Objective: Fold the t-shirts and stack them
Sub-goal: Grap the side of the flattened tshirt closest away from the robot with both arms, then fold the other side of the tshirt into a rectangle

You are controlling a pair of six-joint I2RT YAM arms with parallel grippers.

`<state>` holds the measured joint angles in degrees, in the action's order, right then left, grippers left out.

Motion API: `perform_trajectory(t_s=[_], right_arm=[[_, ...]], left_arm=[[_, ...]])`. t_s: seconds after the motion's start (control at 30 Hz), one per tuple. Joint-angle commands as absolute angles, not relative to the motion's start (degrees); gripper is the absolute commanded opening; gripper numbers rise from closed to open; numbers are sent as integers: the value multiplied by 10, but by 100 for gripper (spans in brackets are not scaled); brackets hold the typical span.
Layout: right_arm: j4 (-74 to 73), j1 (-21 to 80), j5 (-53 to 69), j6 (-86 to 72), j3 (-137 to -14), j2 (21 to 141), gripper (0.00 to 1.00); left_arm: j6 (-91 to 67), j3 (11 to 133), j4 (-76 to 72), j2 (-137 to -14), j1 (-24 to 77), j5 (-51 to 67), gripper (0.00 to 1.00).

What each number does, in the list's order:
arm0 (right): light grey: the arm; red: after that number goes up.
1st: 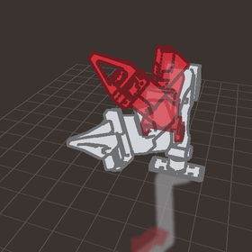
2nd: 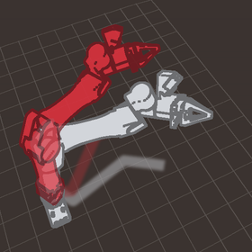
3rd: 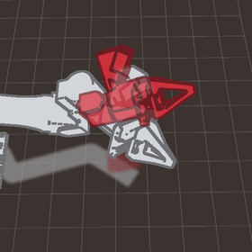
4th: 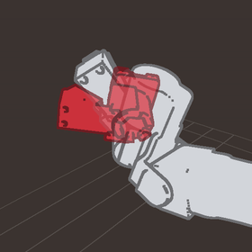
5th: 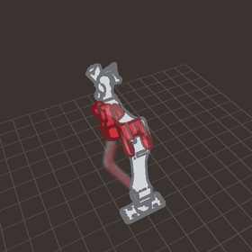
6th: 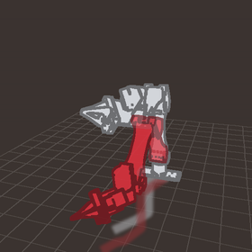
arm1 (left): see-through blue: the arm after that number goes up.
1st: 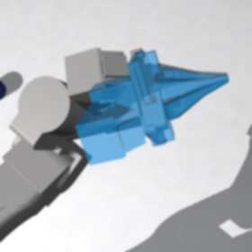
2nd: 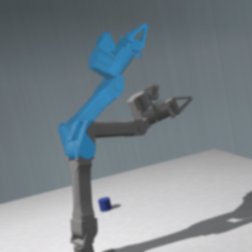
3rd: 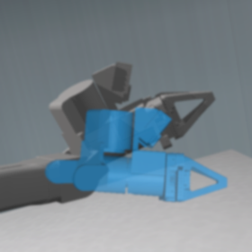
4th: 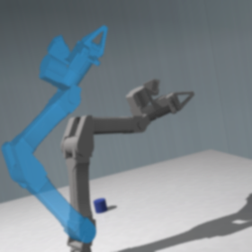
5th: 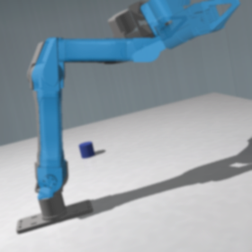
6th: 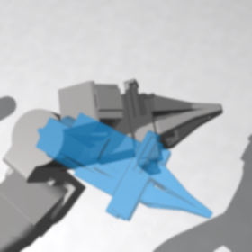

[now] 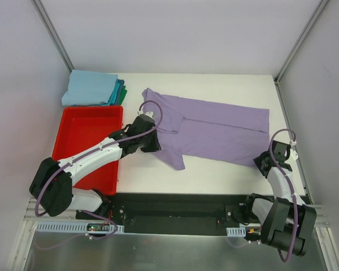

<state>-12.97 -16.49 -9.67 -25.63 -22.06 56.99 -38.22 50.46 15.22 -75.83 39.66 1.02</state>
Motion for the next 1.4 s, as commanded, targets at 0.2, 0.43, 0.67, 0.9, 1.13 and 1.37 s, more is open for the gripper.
perform_trajectory(t_s=[0.2,0.43,0.67,0.9,1.13,1.37], right_arm=[[-129,-170,-97,-238,-230,579,14],[-121,-170,-88,-214,-243,577,0],[-121,-170,-66,-183,-255,563,0],[-125,-170,-58,-167,-285,562,0],[-131,-169,-55,-163,-322,592,0],[-121,-169,-40,-169,-377,650,0]], left_arm=[[-360,541,134,-742,381,4,0],[-347,555,127,-743,371,-13,0],[-337,566,115,-744,362,-15,0],[-314,598,105,-751,347,-14,0],[-287,639,92,-775,323,-7,0],[-249,703,83,-828,294,-1,0]])
